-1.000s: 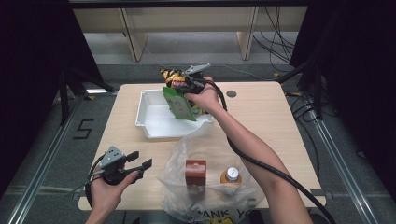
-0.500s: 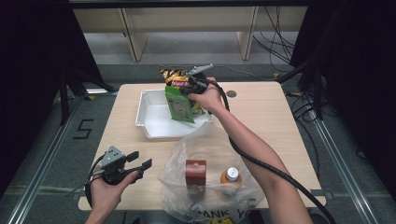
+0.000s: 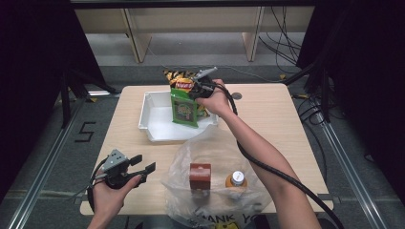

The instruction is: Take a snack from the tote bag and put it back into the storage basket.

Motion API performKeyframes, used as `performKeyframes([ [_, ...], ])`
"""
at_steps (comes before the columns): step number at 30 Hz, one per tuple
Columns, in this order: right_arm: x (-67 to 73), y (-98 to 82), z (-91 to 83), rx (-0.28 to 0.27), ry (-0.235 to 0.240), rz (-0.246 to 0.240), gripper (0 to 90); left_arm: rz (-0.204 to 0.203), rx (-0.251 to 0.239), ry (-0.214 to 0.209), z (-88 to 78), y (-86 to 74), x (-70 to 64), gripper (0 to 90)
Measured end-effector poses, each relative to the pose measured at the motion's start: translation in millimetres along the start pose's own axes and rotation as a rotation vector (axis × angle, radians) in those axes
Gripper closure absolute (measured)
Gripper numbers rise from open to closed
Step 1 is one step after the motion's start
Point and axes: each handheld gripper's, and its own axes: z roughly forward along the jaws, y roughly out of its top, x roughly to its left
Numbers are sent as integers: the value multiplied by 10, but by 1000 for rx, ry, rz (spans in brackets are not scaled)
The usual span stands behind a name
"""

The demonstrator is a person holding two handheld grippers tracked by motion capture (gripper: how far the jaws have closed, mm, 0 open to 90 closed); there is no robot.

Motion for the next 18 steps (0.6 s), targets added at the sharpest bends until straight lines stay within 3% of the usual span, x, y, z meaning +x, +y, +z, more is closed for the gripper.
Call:
performKeyframes([
  [3,48,17,-24,9,2,7,751,-1,3,1,0,-2,0,341],
  [6,58,31,-44,-21,-31,-27,695,0,1,-2,3,-3,-1,341],
  [7,70,39,-61,-23,-15,-21,686,0,1,-1,3,-3,-1,341],
  [8,60,50,-78,-17,-22,-44,675,2,6,4,0,-2,-3,341],
  [18,53,59,-296,-43,-39,-74,726,3,8,4,5,-7,-6,342],
])
